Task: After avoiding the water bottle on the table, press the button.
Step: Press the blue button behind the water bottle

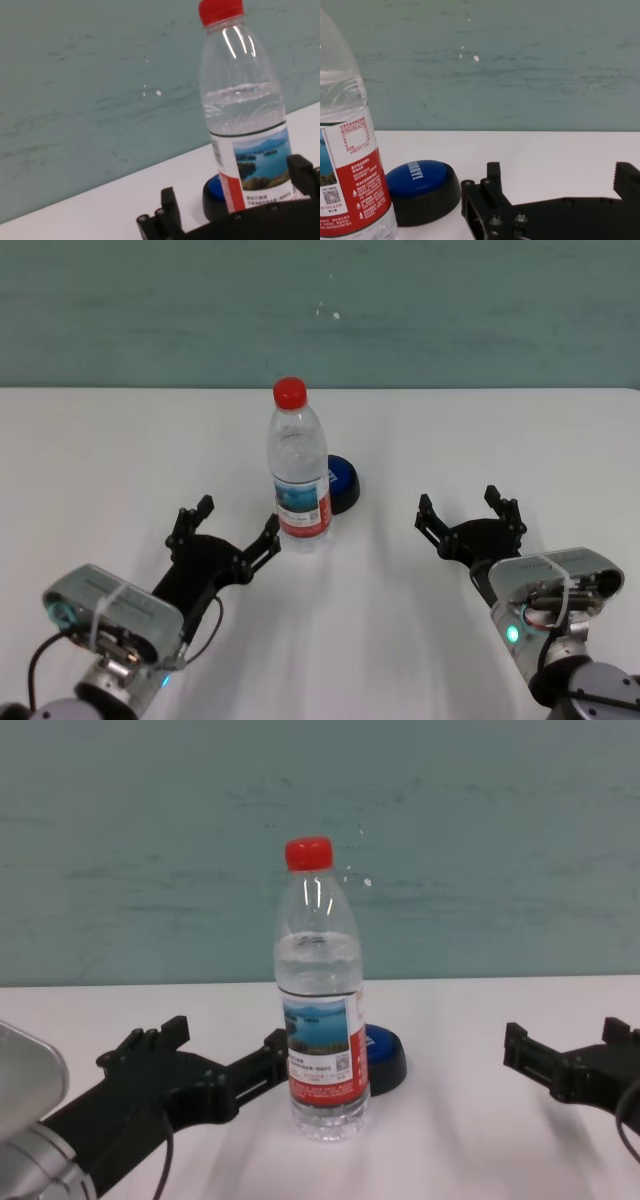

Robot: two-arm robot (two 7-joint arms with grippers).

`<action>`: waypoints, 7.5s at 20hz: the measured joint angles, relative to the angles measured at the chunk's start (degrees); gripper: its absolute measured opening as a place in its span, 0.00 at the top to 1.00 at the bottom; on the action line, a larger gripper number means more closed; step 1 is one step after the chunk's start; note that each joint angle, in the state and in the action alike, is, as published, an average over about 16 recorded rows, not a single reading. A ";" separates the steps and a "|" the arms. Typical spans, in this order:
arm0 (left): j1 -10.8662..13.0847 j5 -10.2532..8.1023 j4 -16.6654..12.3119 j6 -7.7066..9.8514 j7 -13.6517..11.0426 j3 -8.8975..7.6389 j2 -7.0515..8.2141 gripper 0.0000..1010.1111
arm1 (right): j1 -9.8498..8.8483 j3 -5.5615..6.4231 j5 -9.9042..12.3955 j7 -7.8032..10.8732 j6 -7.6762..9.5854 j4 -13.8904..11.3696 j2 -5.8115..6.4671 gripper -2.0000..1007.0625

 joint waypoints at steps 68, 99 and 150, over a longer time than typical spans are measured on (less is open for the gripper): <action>-12.47 -3.79 11.10 -0.06 -1.13 -3.19 0.55 0.00 | 0.00 0.00 0.00 0.00 0.00 0.00 0.00 0.00; -18.81 -0.77 18.83 -2.30 -0.37 -1.47 -1.29 0.00 | 0.00 0.00 0.00 0.00 0.00 0.00 0.00 0.00; -24.51 0.16 27.31 -5.08 -1.01 0.79 -2.25 0.00 | 0.00 0.00 0.00 0.00 0.00 0.00 0.00 0.00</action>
